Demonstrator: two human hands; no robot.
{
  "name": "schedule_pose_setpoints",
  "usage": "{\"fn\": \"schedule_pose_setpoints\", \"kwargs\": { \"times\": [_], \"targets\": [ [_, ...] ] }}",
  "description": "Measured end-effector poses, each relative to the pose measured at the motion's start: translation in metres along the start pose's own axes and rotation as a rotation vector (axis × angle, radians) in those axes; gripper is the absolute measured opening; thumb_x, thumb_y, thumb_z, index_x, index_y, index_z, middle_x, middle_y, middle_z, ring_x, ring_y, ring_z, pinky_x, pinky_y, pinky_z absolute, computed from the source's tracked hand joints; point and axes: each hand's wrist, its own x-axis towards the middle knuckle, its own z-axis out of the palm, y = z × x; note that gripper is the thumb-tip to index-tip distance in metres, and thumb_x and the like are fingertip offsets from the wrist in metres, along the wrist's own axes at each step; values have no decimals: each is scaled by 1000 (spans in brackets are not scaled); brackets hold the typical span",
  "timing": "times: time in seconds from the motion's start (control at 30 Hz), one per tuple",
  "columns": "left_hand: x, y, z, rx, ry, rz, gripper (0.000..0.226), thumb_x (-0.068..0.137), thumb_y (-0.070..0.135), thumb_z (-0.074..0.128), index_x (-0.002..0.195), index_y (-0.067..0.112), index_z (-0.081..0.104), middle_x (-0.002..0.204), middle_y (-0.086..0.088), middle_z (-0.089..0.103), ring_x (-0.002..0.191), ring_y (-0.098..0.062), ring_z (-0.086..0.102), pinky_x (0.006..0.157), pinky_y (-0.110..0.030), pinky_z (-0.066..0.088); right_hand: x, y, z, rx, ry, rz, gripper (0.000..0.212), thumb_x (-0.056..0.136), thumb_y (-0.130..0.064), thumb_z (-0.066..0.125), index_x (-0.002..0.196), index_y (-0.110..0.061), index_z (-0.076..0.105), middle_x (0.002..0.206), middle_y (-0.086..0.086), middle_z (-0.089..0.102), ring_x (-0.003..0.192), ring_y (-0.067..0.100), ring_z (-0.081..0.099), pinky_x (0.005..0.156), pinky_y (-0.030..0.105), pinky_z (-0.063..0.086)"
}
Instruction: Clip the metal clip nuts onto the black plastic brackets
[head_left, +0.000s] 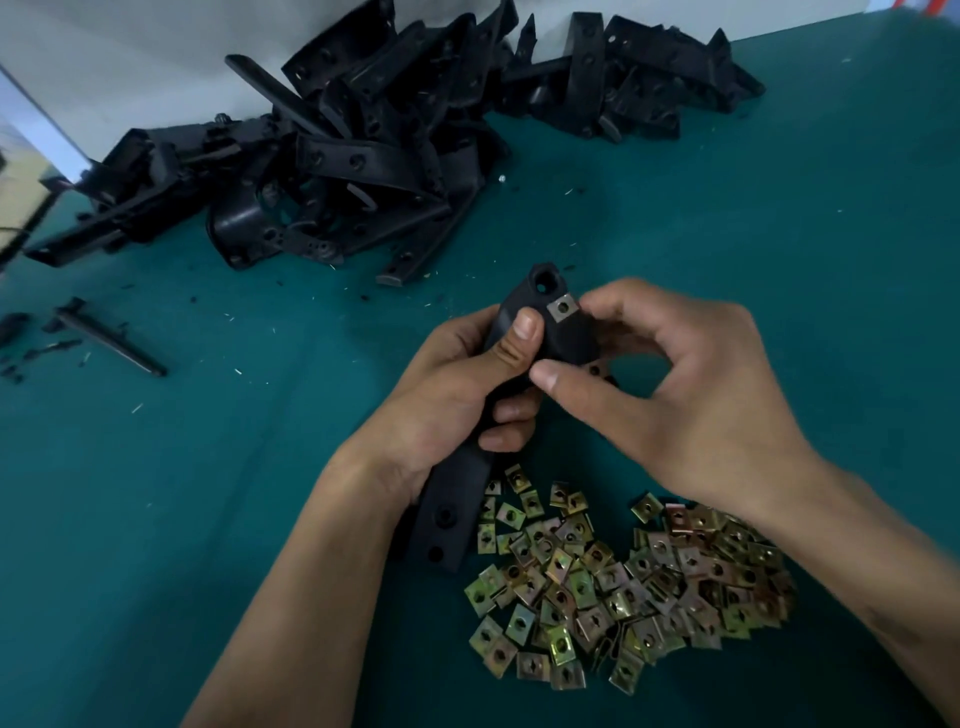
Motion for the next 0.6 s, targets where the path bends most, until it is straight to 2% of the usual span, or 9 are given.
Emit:
{"fn": "schedule_pose_setpoints", "kwargs": {
  "times": [0.1,0.2,0.43,0.5,0.6],
  "targets": [
    [-1,0,-1,38,-12,-8,23,96,33,57,89,11,62,70,2,49,50,-6,37,38,-16,32,-3,1,0,-139,52,-47,25,87,-40,73,99,-18,71,88,-13,72,85,7,69,74,30,56],
    [-1,0,-2,47,-17,-18,25,95,33,58,90,9,58,70,2,51,50,-6,38,38,-16,32,0,2,-4,-220,5,-88,25,89,-40,71,96,-17,67,86,-9,68,81,12,65,67,40,52],
    [-3,0,-4,11,-32,12,25,91,38,61,84,14,64,71,1,50,49,-5,38,38,-16,33,2,-3,-5,-365,14,-213,31,95,-42,65,94,-10,66,83,-3,62,68,18,57,62,37,47],
    [-2,-1,0,13,-37,12,24,92,37,59,82,17,67,70,1,49,49,-5,39,38,-16,33,1,-5,-6,-421,45,-190,33,94,-44,65,92,-11,65,80,-2,61,67,21,56,62,38,45],
    [-6,-2,-9,-34,8,51,25,91,40,64,76,20,67,63,4,51,46,-3,40,36,-13,31,-2,-18,-12,-336,47,-104,33,94,-48,65,90,-15,64,80,-4,63,72,21,61,63,41,48]
  ]
}}
